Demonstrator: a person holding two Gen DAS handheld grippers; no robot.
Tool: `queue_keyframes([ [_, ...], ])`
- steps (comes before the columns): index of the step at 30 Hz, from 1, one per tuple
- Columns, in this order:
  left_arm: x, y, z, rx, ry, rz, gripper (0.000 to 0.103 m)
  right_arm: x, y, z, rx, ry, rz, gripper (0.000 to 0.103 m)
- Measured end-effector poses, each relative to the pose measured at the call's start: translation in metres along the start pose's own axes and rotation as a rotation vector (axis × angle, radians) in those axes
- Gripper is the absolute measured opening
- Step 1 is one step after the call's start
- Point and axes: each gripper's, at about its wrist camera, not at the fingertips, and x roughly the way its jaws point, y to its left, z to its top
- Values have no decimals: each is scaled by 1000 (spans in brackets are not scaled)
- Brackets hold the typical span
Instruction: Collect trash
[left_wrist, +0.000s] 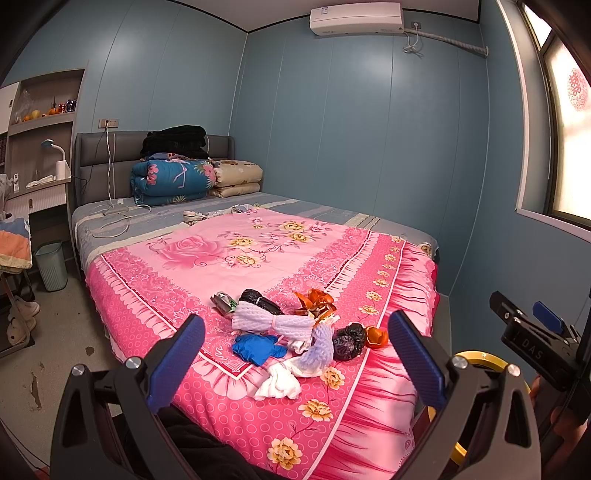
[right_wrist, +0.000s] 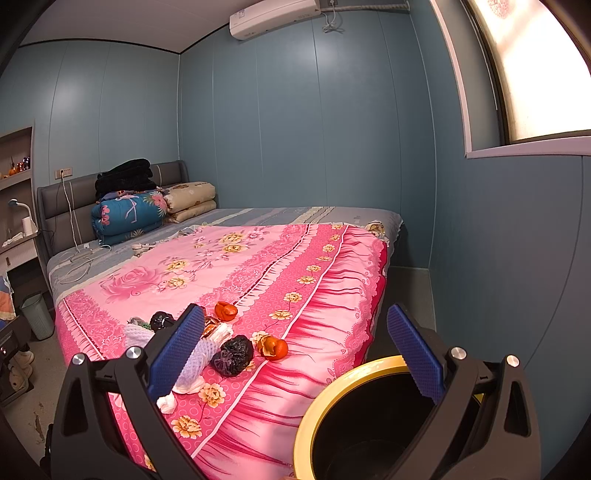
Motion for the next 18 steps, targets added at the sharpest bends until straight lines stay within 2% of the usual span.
queue_keyframes([
  [18, -3, 4, -7, -4, 4, 1, 96, 0, 0, -1, 1, 2, 0, 95],
])
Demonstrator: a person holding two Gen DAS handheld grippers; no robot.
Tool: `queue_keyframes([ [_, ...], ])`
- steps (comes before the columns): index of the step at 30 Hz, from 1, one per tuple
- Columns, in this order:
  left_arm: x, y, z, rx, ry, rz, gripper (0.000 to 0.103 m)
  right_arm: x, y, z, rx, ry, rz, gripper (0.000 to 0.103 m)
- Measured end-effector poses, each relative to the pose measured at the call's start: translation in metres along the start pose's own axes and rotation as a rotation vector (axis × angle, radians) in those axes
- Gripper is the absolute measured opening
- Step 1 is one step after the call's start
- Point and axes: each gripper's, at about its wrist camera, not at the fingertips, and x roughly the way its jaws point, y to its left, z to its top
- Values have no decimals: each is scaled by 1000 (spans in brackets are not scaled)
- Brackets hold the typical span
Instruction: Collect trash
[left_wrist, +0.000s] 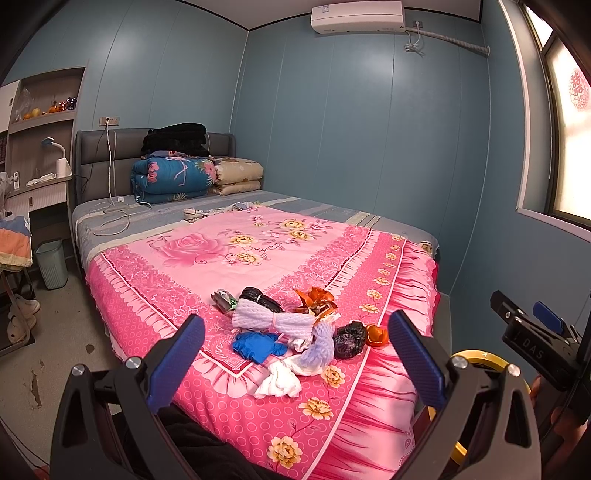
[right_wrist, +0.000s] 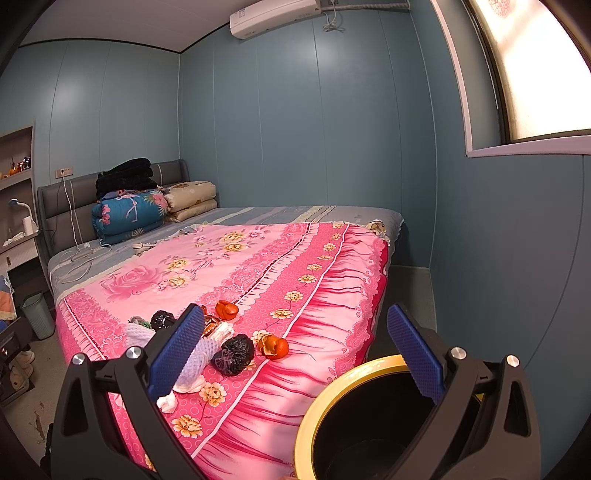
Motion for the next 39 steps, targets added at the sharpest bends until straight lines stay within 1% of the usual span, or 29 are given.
queue_keyframes([
  [17, 1, 1, 0, 0, 5, 1, 96, 1, 0, 0, 2, 2, -1, 95],
  [19, 2, 1, 1, 0, 6, 3, 96, 0, 3, -5, 2, 1, -2, 95],
  [22, 7, 5, 6, -10, 1, 9, 96, -1, 5, -7, -5, -5, -36, 95],
  [25, 11, 14, 11, 4, -34, 44, 96, -1, 10, -7, -22, -18, -76, 95],
  [29, 25, 26, 16, 77, -28, 109, 96, 5, 14, -4, -44, -14, -64, 95],
  [31, 36, 38, 17, 92, -1, 117, 96, 10, 18, -4, -63, -14, -36, 95],
  [33, 50, 50, 15, 107, 42, 83, 96, 25, 20, -4, -87, 1, -12, 95],
  [35, 71, 60, 10, 128, 132, 45, 96, 36, 22, -6, -107, 23, 1, 95],
  [37, 88, 69, 1, 136, 210, 25, 96, 54, 21, -9, -106, 67, 20, 95],
  [39, 101, 75, -8, 145, 260, 25, 96, 77, 21, -11, -96, 141, 50, 95],
])
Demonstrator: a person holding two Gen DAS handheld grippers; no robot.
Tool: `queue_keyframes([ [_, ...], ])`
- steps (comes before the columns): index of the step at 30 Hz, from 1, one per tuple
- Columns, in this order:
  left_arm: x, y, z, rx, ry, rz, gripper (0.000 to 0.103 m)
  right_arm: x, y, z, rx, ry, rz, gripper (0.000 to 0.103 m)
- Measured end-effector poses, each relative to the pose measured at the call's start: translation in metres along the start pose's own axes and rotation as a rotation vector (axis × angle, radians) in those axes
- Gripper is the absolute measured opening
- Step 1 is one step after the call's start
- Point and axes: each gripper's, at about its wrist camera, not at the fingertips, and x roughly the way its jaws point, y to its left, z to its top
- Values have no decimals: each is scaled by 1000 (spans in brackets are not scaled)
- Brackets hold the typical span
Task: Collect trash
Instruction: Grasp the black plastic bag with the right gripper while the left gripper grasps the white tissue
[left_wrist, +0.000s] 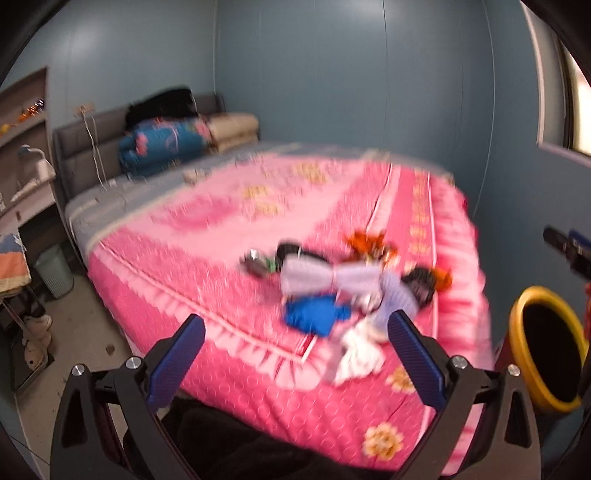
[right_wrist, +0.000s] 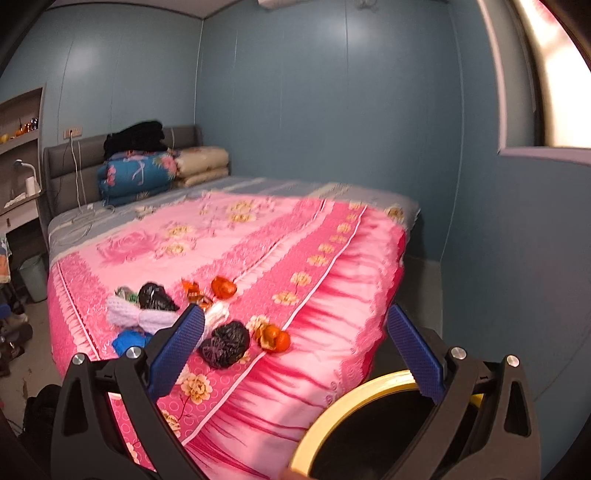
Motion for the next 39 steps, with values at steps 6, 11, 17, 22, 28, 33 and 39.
queue_keyframes([
  [6, 53, 2, -12, 32, 133, -58, 96, 75, 6, 0, 69, 292, 196, 95],
  [11, 87, -18, -12, 123, 192, -114, 96, 125, 14, -1, 137, 443, 223, 95],
  [17, 121, -30, -16, 168, 273, -140, 96, 177, 27, -5, 161, 585, 239, 95],
  [22, 143, -36, -19, 177, 299, -174, 96, 209, 37, -12, 194, 664, 259, 95],
  [28, 164, -42, -24, 171, 312, -240, 93, 237, 43, -23, 217, 740, 261, 84],
  [33, 178, -48, -28, 158, 337, -274, 84, 251, 47, -30, 218, 768, 254, 82],
  [39, 186, -57, -33, 162, 350, -302, 60, 267, 50, -40, 235, 808, 241, 76],
])
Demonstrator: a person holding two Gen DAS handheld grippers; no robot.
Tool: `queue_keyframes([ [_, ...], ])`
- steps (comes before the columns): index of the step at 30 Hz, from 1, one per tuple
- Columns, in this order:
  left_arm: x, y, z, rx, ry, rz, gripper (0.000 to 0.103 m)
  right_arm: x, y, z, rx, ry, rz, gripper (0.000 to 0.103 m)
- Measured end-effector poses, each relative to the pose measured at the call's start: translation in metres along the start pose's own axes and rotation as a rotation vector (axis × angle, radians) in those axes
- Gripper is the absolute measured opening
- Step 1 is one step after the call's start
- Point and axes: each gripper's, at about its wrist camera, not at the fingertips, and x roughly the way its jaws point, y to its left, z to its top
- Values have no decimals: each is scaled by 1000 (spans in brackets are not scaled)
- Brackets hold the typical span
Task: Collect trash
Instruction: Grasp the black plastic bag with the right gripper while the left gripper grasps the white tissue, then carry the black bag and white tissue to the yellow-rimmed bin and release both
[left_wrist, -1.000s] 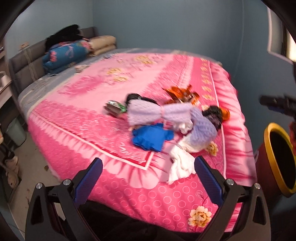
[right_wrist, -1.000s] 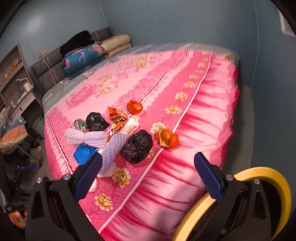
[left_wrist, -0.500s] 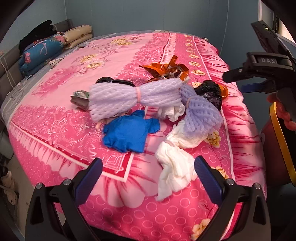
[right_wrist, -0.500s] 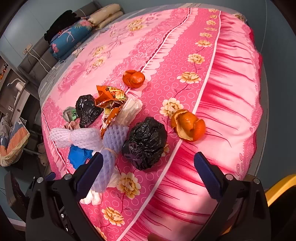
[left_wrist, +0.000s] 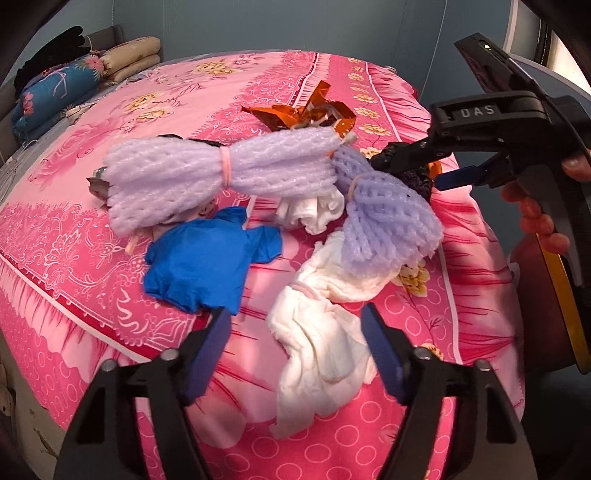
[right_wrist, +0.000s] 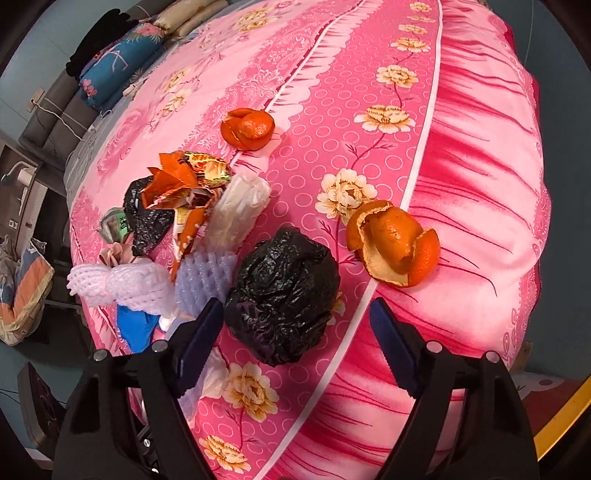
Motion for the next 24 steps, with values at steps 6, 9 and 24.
queue_keyframes([
  [6, 0, -4, -3, 6, 2, -20, 24, 15, 3, 0, 8, 50, 51, 49],
  [9, -5, -1, -3, -5, -10, -44, 22, 13, 8, -1, -11, 28, 44, 42],
  [24, -60, 14, -8, -47, -124, -104, 22, -83, 7, -31, -53, -144, 133, 37],
])
